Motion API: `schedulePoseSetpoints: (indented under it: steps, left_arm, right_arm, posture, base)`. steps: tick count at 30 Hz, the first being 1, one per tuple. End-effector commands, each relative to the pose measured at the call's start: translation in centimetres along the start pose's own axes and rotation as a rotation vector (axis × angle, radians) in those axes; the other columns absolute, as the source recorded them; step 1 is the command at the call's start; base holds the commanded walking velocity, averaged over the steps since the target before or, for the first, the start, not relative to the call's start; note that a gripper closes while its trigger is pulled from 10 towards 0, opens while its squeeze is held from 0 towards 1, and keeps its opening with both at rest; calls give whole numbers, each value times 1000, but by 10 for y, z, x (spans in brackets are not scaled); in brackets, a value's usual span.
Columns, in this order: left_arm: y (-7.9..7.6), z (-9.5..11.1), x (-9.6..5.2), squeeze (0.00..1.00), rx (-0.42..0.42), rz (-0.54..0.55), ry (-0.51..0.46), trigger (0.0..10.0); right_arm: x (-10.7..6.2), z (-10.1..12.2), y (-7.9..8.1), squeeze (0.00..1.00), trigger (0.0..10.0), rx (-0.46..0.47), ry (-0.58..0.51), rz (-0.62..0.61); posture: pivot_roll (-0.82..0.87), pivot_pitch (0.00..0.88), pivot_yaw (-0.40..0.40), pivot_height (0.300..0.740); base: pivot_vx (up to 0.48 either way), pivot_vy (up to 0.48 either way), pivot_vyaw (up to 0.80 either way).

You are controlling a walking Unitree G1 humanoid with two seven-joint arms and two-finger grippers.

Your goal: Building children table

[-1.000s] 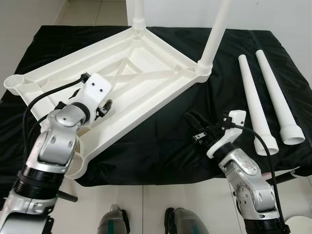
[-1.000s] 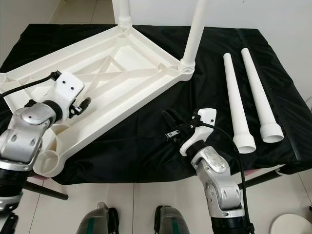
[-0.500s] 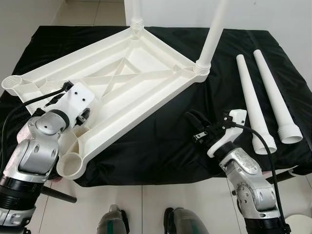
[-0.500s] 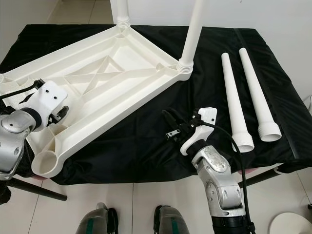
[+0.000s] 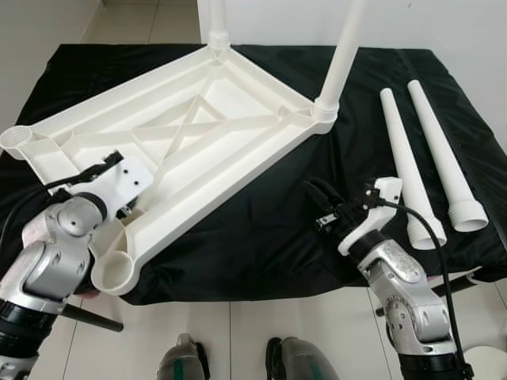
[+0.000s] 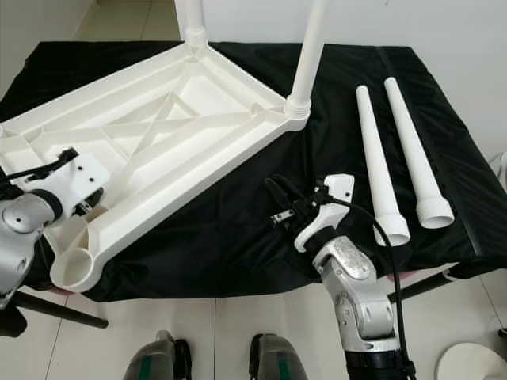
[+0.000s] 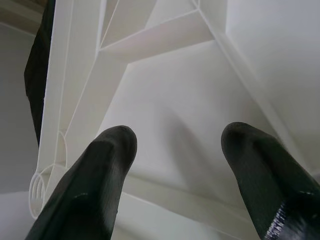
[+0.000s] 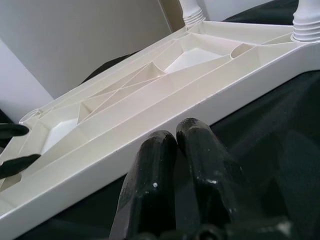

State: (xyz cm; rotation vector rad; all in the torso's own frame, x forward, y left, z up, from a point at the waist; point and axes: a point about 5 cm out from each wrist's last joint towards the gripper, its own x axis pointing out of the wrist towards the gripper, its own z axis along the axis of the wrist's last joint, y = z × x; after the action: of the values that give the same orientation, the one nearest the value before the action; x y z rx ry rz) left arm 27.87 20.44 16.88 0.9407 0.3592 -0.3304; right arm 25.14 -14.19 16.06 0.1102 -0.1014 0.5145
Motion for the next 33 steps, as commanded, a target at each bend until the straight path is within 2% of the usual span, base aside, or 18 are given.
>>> schedulePoseSetpoints:
  steps: [1, 6, 7, 9, 12, 20, 27, 30, 32, 33]
  left_arm:
    - [-33, 6, -2, 0, -12, -313, -44, 10000]
    - [-43, 16, -5, 0, -30, -404, -100, 10000]
    - [-51, 23, -6, 0, -44, -468, -140, 10000]
    - [-51, 23, -6, 0, -44, -468, -140, 10000]
    - [-63, 38, -7, 0, -59, -540, -200, 10000]
    - [-81, 66, -7, 0, -116, -609, -281, 10000]
    - [-88, 85, -2, 0, -147, -603, -318, 10000]
    - [-88, 87, -1, 0, -157, -596, -321, 10000]
    - [-76, 82, 2, 0, -171, -577, -323, 10000]
    - [-76, 82, 2, 0, -171, -577, -323, 10000]
  right_arm:
    - [1, -2, -2, 0, 10000, 13, 1, -12]
    - [2, -2, -2, 0, 10000, 14, -3, -19]
    - [2, -1, -3, 0, 10000, 16, -6, -26]
    - [2, -1, -3, 0, 10000, 16, -6, -26]
    - [2, -1, -3, 0, 10000, 19, -12, -34]
    - [2, 0, -2, 0, 10000, 23, -23, -51]
    - [1, 0, 0, 0, 10000, 29, -26, -60]
    - [1, 0, 0, 0, 10000, 29, -26, -60]
    - [0, 0, -2, 0, 10000, 27, -25, -66]
    - [0, 0, -2, 0, 10000, 27, -25, -66]
  posture:
    - [-132, 80, -2, 740]
    - [-133, 81, 4, 740]
    - [-135, 84, 5, 740]
    - [-135, 84, 5, 740]
    - [-140, 85, 11, 740]
    - [-151, 88, 30, 740]
    - [-158, 91, 37, 740]
    - [-158, 91, 37, 740]
    - [-160, 92, 34, 740]
    - [-160, 92, 34, 740]
  base:
    - [0, 0, 0]
    - [0, 0, 0]
    - [0, 0, 0]
    - [0, 0, 0]
    - [0, 0, 0]
    - [0, 0, 0]
    - [0, 0, 0]
    - [0, 0, 0]
    - [0, 0, 0]
    - [0, 0, 0]
